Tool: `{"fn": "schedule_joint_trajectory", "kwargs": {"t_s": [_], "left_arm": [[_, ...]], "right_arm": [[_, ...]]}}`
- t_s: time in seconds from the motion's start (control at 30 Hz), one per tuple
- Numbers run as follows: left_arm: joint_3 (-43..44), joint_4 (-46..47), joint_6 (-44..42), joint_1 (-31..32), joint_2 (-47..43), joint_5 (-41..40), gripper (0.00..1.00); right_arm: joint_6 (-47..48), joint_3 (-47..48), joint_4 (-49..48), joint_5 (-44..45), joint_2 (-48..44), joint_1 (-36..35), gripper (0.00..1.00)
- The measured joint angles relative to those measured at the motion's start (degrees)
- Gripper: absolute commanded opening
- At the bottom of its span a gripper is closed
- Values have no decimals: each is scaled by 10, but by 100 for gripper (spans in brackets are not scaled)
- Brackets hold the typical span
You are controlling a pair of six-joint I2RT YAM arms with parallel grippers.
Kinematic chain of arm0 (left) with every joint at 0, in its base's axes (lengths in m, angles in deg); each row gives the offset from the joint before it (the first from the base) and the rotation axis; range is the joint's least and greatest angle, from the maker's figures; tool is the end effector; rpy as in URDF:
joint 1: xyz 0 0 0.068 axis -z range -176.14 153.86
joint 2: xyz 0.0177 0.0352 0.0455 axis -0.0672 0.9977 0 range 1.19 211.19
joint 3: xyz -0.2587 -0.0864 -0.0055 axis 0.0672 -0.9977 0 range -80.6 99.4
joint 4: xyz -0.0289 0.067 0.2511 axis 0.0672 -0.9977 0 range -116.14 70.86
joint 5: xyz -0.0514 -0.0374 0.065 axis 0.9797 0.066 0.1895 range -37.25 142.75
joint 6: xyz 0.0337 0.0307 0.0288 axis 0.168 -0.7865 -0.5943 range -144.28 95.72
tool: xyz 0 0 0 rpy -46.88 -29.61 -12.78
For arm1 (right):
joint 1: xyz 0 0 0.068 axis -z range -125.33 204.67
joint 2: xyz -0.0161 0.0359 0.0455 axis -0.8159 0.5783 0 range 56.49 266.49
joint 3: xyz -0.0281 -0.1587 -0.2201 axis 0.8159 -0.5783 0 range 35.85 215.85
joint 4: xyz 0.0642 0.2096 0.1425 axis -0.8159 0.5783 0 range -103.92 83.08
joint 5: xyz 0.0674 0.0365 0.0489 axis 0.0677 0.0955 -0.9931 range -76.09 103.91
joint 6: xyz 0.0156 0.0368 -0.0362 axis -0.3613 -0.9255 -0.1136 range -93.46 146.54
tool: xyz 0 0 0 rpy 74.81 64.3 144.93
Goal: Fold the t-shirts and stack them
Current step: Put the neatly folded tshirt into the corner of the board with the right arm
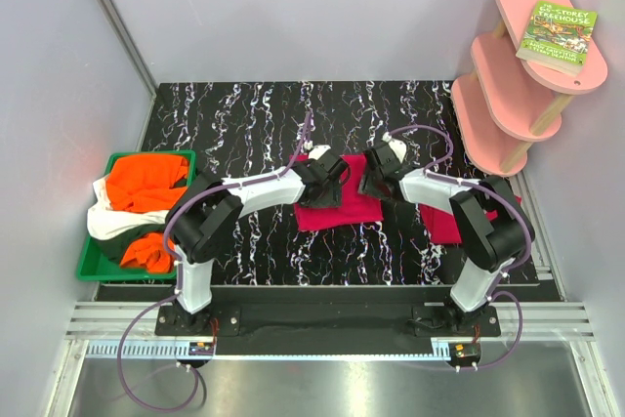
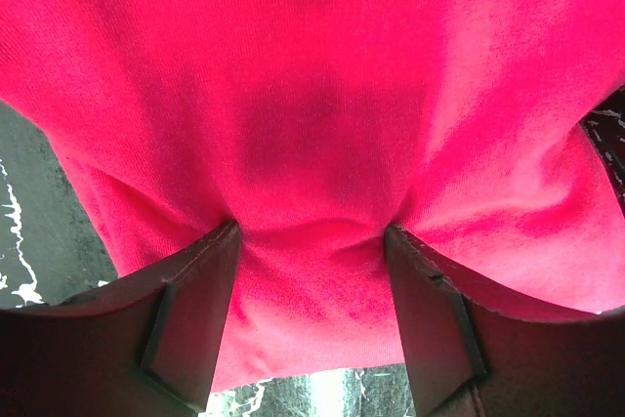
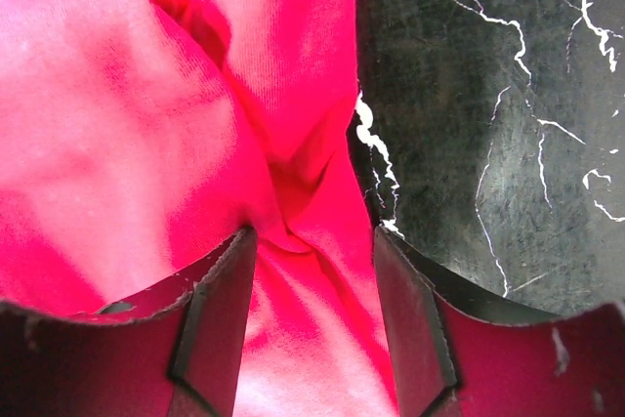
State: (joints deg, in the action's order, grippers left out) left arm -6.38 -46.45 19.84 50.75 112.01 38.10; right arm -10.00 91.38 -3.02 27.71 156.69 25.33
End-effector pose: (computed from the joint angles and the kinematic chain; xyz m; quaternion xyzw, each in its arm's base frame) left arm 0.2759 -0.2815 0.1649 -0.0053 0.9667 -0.0726 0.2455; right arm 0.3045 0.1614 0.1542 0.0950 0.9442 0.0635 0.3090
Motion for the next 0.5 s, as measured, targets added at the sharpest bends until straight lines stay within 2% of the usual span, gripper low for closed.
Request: {"fn": "schedule_joint_trajectory", "kwargs": {"t_s": [0.07,0.17,0.23,0.4,0.43,0.5], "left_arm": [[0,0,0,0,0,0,66],[0,0,-1,0,0,0,66],[0,0,-1,0,0,0,66],[0,0,-1,0,0,0,66],[0,0,-2,0,0,0,66],[0,0,-3,0,0,0,66]], "right_arm": [[0,-6,-7,-1,-3,0,51],[-5,-11,-13,-7,-4,2,32],[-9,-16,-20,-14,-5,2,24],[-20,-40,-33,-15,-19,3,15],[-22,-42,-34,-16,-21,3,8],[-24,-47,-33,-16,-26,3,1]]}}
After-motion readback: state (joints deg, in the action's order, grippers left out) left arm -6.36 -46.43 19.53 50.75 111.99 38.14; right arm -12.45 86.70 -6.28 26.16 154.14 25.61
